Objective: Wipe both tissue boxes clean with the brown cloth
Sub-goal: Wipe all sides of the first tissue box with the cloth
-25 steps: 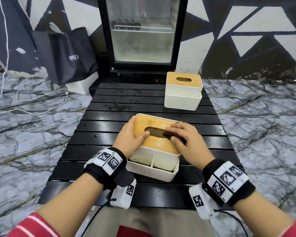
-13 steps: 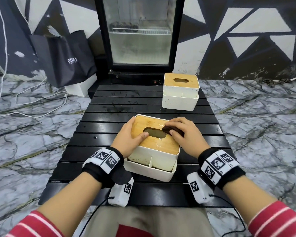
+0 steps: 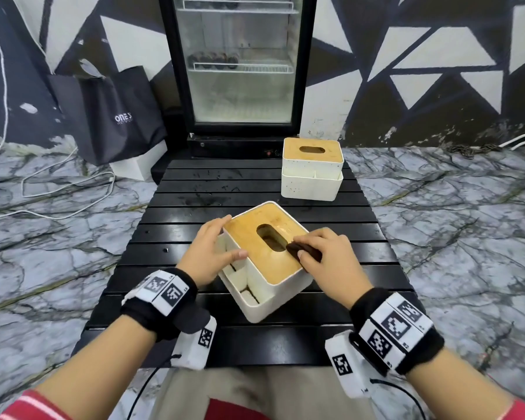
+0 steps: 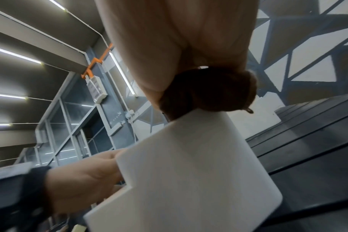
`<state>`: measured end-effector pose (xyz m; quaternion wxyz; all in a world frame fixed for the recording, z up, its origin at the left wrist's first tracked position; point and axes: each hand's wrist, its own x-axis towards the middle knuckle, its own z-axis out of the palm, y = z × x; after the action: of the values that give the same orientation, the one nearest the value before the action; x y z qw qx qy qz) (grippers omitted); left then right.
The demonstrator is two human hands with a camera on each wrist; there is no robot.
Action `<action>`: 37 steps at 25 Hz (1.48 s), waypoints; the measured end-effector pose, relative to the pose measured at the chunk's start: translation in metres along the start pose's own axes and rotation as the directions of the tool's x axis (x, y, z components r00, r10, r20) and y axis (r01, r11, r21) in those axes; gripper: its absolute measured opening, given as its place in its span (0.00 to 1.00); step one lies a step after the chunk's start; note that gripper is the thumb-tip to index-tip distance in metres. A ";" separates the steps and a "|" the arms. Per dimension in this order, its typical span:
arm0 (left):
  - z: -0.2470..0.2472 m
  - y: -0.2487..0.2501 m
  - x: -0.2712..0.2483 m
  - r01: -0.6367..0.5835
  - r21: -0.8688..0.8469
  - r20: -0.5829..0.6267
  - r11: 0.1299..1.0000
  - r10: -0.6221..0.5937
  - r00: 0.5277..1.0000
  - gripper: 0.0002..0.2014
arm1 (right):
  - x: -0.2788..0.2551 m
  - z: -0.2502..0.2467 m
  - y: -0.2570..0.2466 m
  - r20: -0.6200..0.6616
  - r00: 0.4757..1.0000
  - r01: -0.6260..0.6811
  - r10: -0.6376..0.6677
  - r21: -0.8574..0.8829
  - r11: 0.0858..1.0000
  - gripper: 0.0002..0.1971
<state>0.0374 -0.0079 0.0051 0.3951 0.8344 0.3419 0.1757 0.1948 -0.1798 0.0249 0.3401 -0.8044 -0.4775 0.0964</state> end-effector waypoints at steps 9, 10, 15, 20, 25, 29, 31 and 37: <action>0.015 0.035 -0.004 -0.009 0.133 -0.039 0.991 0.014 0.999 0.26 | -0.023 -0.024 -0.017 0.138 0.983 0.119 -0.122 0.032 0.992 0.12; 0.019 0.039 -0.007 -0.019 0.131 -0.023 0.991 0.022 0.999 0.27 | -0.017 -0.022 -0.014 0.105 0.986 0.126 -0.131 0.058 0.990 0.12; 0.035 0.045 -0.007 0.005 0.060 0.028 0.998 -0.007 1.000 0.33 | -0.006 0.005 0.003 0.020 0.981 0.196 -0.195 -0.025 0.980 0.14; 0.031 0.036 -0.001 0.049 0.087 0.080 0.995 -0.056 0.995 0.35 | -0.036 0.020 0.006 0.025 0.944 0.329 -0.330 0.031 0.944 0.19; 0.029 0.034 -0.001 0.055 0.073 0.099 0.996 -0.062 0.993 0.34 | -0.015 0.016 0.022 0.031 0.929 0.362 -0.368 0.112 0.925 0.18; 0.032 0.035 -0.001 0.061 0.082 0.122 0.995 -0.071 0.990 0.34 | 0.028 0.009 0.036 -0.001 0.968 0.251 -0.252 0.098 0.963 0.15; 0.031 0.034 -0.001 0.066 0.081 0.107 0.995 -0.075 0.991 0.35 | 0.037 0.010 0.035 -0.013 0.976 0.216 -0.216 0.093 0.972 0.15; 0.031 0.031 -0.001 0.071 0.117 0.079 0.991 -0.081 0.994 0.35 | -0.019 0.023 0.021 0.004 0.955 0.292 -0.297 0.175 0.940 0.17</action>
<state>0.0678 -0.0394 0.0099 0.3670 0.8486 0.3661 0.1058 0.1879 -0.1917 -0.0091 0.4118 -0.6898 -0.5874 0.0977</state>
